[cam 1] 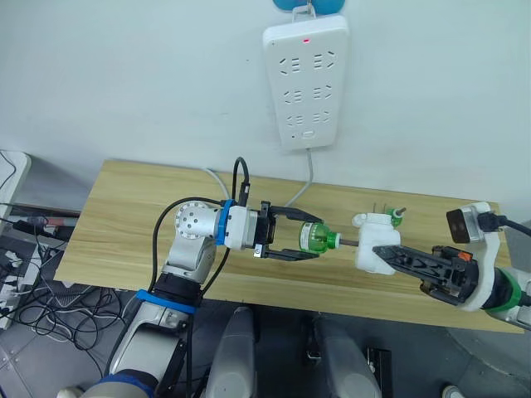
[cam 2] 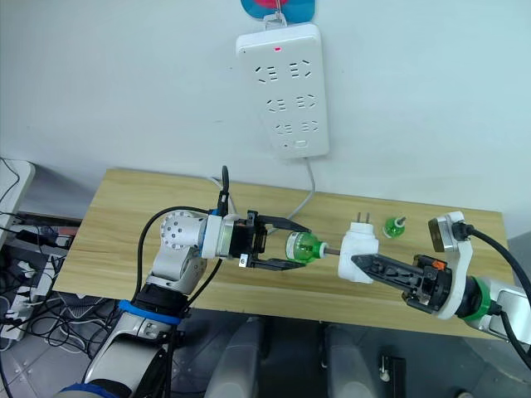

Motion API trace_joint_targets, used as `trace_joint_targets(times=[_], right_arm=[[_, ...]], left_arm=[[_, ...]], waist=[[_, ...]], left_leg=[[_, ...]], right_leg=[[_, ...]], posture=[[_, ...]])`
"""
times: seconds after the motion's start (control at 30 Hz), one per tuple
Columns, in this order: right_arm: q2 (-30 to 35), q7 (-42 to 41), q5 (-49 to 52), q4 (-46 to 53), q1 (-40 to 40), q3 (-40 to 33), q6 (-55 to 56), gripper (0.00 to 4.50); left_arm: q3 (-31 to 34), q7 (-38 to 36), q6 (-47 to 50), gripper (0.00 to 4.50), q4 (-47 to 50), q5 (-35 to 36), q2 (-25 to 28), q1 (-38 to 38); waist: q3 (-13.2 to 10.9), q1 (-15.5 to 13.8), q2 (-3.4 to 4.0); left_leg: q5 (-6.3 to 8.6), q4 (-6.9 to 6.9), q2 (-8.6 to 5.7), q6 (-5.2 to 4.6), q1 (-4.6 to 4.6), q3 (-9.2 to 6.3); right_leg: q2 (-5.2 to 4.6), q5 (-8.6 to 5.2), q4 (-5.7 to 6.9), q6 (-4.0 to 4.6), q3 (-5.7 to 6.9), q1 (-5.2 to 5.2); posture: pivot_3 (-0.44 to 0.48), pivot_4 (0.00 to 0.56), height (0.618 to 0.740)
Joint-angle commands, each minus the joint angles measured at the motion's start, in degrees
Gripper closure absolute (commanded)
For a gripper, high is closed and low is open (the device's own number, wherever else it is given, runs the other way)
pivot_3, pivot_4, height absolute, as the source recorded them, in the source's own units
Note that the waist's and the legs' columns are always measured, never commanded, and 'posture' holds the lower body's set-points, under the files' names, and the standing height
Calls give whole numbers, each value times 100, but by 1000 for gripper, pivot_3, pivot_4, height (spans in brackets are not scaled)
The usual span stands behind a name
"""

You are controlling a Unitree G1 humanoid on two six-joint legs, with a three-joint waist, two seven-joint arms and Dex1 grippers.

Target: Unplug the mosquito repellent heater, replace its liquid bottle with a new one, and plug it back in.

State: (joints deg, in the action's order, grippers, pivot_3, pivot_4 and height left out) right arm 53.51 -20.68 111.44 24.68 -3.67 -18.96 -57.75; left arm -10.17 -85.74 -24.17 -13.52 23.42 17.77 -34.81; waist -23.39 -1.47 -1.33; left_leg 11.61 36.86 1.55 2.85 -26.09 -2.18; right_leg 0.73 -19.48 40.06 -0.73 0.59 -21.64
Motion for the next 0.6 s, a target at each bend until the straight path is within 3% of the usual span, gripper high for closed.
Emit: trace_joint_targets(times=[0.03, 0.27, 0.6], right_arm=[[-86, 134, 156, 157, 92, 20, 108, 1517], [-312, 470, 156, 177, 306, 121, 167, 1517], [-111, 287, 156, 196, 176, 157, 60, 1517]], left_arm=[[-78, -7, -121, 2246, 18, -33, -54, -38], [-118, 0, -132, 2246, -5, -53, -84, -46], [-88, -47, -150, 2246, -133, -37, -79, -185]], waist=[[0, 1, 0], [0, 2, 0], [0, 1, 0]], left_leg=[[0, 0, 0, 0, 0, -1], [0, 0, -1, 0, 0, -2], [0, 1, 0, 0, 0, -5]], right_leg=[[0, 0, 0, 0, 0, 0], [0, 0, 4, 0, 0, 0], [0, 0, 5, 1, -1, 1]], posture=[[51, 393, 740], [50, 395, 740], [57, 401, 740]])
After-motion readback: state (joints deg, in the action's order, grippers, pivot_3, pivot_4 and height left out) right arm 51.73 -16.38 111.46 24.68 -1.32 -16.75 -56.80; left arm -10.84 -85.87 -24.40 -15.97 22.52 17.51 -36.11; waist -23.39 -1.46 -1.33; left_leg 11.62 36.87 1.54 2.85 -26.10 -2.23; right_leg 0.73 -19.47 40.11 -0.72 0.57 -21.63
